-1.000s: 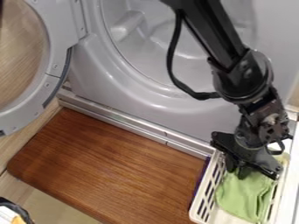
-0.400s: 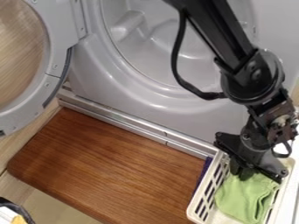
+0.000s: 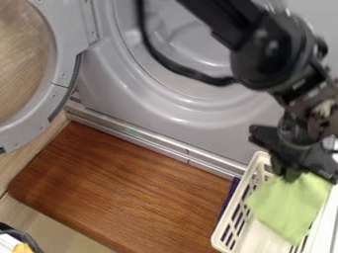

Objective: Removed the green cloth from the basket

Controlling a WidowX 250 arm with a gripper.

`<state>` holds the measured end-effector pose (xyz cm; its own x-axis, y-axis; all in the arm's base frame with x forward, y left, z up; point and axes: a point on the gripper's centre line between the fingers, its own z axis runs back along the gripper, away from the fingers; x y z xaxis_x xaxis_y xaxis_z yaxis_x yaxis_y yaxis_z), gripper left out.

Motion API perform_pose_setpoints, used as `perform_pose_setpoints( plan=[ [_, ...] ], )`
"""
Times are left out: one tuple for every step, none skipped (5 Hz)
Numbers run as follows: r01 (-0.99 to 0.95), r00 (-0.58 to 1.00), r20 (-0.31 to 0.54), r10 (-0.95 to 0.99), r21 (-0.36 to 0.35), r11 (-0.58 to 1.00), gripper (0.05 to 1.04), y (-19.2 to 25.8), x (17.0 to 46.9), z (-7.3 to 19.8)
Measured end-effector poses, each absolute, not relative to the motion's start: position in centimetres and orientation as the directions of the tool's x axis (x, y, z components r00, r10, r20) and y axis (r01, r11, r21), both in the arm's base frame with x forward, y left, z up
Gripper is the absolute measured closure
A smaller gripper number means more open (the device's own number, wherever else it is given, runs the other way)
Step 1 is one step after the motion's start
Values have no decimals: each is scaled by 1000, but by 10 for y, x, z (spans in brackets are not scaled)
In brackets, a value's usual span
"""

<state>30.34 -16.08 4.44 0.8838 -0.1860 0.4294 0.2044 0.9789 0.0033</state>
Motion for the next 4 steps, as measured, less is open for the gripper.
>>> perform_pose_setpoints(
  plan=[
    [190,866,472,-162,-11,982,998,-150,289,74],
    [167,853,502,-144,-2,986,998,-126,272,101],
    [97,851,517,-91,15,995,998,-85,255,114],
    [34,870,491,-46,34,999,998,-53,242,102]
  ],
)
